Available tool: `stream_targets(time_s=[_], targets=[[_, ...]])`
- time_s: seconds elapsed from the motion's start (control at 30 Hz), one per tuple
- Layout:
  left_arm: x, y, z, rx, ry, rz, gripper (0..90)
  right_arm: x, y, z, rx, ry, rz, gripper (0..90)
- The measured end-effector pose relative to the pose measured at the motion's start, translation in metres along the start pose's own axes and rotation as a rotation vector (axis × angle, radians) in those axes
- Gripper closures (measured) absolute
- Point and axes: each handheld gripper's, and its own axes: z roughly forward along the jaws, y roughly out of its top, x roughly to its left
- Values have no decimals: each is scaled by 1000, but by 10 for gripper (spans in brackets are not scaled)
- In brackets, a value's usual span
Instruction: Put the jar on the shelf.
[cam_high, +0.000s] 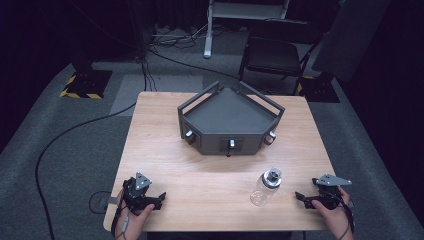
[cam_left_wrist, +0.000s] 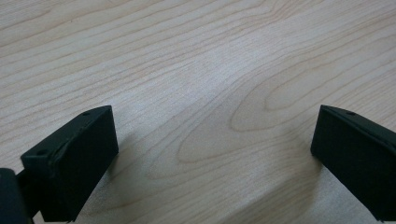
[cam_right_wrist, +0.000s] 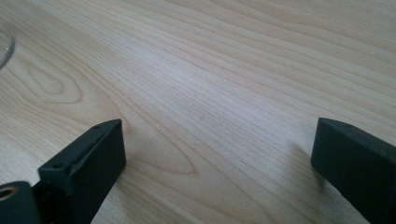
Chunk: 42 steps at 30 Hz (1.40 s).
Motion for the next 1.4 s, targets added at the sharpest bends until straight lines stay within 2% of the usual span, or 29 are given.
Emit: stream_targets(time_s=[0.73, 0.87, 0.93, 0.97, 1.0, 1.4], targets=[[0, 0, 0, 3, 5, -3, 5, 0, 4, 4, 6, 3, -3, 20], [0, 1, 1, 5, 5, -7, 4, 1, 4, 3, 3, -1, 0, 29], [0, 2, 1, 4, 5, -3, 4, 1, 3, 2, -6, 12, 13, 40], [0, 2, 2, 5, 5, -2, 4, 2, 2, -2, -36, 28, 39, 40], [0, 2, 2, 5, 5, -2, 4, 3, 2, -5, -47, 24, 39, 42], [-1, 4, 3, 4, 9, -6, 4, 14, 13, -37, -123, 11, 10, 46]])
